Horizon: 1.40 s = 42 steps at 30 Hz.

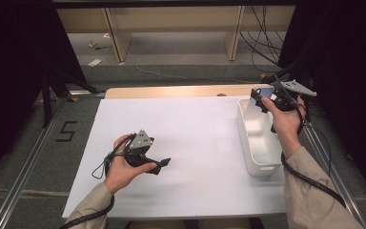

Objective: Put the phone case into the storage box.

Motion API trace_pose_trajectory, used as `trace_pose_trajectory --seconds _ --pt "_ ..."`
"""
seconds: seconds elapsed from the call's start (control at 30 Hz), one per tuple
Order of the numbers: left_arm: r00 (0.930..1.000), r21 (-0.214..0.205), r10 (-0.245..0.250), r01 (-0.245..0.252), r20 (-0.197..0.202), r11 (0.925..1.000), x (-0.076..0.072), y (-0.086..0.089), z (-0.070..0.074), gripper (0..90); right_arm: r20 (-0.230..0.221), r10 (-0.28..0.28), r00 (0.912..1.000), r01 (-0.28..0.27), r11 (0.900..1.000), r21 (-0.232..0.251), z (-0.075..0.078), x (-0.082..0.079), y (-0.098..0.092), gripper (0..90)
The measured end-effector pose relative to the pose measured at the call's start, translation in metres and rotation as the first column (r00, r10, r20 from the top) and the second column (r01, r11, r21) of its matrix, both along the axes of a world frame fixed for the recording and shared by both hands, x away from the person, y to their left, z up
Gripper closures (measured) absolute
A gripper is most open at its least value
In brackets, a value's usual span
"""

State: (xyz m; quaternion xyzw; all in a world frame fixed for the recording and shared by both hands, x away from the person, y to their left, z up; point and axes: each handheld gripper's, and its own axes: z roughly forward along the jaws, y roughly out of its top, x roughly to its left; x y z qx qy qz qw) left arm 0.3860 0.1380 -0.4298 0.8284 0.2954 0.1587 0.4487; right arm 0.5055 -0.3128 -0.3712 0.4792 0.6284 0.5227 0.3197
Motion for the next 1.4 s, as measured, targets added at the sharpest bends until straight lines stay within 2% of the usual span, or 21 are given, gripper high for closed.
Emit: trace_pose_trajectory --seconds 1.4 --pt "0.9999 -0.002 0.001 -0.001 -0.013 1.0000 0.001 0.001 -0.003 4.2 -0.046 -0.030 0.9985 0.028 0.9987 -0.044 -0.003 0.024 0.001 18.2"
